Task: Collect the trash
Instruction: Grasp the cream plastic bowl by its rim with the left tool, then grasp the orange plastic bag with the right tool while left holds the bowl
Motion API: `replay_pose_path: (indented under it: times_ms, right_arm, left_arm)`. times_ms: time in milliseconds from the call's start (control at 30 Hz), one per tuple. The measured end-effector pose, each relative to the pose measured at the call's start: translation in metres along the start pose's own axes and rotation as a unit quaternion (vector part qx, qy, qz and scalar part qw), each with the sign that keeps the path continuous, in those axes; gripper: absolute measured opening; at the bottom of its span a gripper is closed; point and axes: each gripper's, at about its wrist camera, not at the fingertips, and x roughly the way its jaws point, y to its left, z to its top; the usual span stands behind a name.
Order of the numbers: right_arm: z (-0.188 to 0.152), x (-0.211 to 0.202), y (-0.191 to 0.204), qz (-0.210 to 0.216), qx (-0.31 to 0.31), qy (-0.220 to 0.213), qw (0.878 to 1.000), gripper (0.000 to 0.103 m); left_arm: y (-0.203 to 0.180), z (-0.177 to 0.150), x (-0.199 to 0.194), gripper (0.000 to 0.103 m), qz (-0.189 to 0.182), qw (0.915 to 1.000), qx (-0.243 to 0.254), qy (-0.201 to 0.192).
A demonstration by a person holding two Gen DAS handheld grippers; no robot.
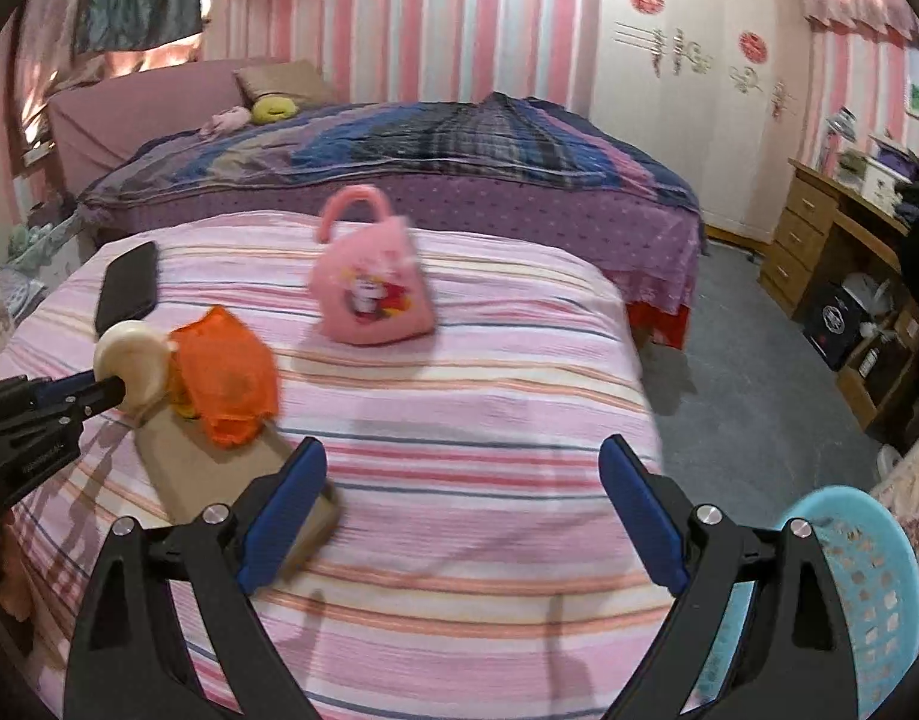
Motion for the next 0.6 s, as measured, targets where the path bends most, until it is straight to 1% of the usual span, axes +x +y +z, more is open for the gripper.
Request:
replay_pose_path:
  times_ms: [67, 133, 167, 233, 333, 400, 533, 567, 600]
  right_arm:
    - [0.003, 0.006, 0.016, 0.016, -0.005, 0.002, 1.0, 0.09]
    - [0.005, 0.01, 0.027, 0.022, -0.013, 0.005, 1.0, 0.09]
    - [0.007, 0.015, 0.039, 0.025, -0.029, 0.007, 0.999, 0.09]
    - [0.009, 0.023, 0.053, 0.029, -0.048, 0.011, 0.998, 0.09]
    - [0.01, 0.028, 0.063, 0.036, -0.054, 0.016, 0.998, 0.089]
    - [0.011, 0.036, 0.074, 0.046, -0.058, 0.026, 0.997, 0.077]
    - [0.011, 0.047, 0.091, 0.054, -0.069, 0.041, 0.995, 0.071]
    - [0.011, 0.051, 0.096, 0.056, -0.076, 0.048, 0.994, 0.067]
    - [0.012, 0.053, 0.099, 0.058, -0.08, 0.055, 0.994, 0.06]
  left_arm:
    - [0.006, 0.0, -0.008, 0.02, 0.01, 0.9999, 0.008, -0.011]
    - [0.012, 0.0, -0.013, 0.02, 0.023, 0.9995, 0.015, -0.018]
    - [0.017, 0.0, -0.015, 0.019, 0.028, 0.9993, 0.017, -0.019]
    - [0.028, -0.001, -0.014, 0.015, 0.035, 0.9992, 0.013, -0.014]
    - [0.044, -0.002, -0.012, 0.012, 0.043, 0.9991, -0.003, -0.005]
    - [0.054, -0.001, -0.012, 0.012, 0.047, 0.9988, -0.014, -0.005]
    - [0.069, -0.001, -0.01, 0.012, 0.042, 0.9985, -0.035, 0.002]
    - [0.07, -0.001, -0.008, 0.012, 0.039, 0.9985, -0.037, 0.005]
    - [0.07, -0.001, -0.007, 0.012, 0.039, 0.9986, -0.036, 0.007]
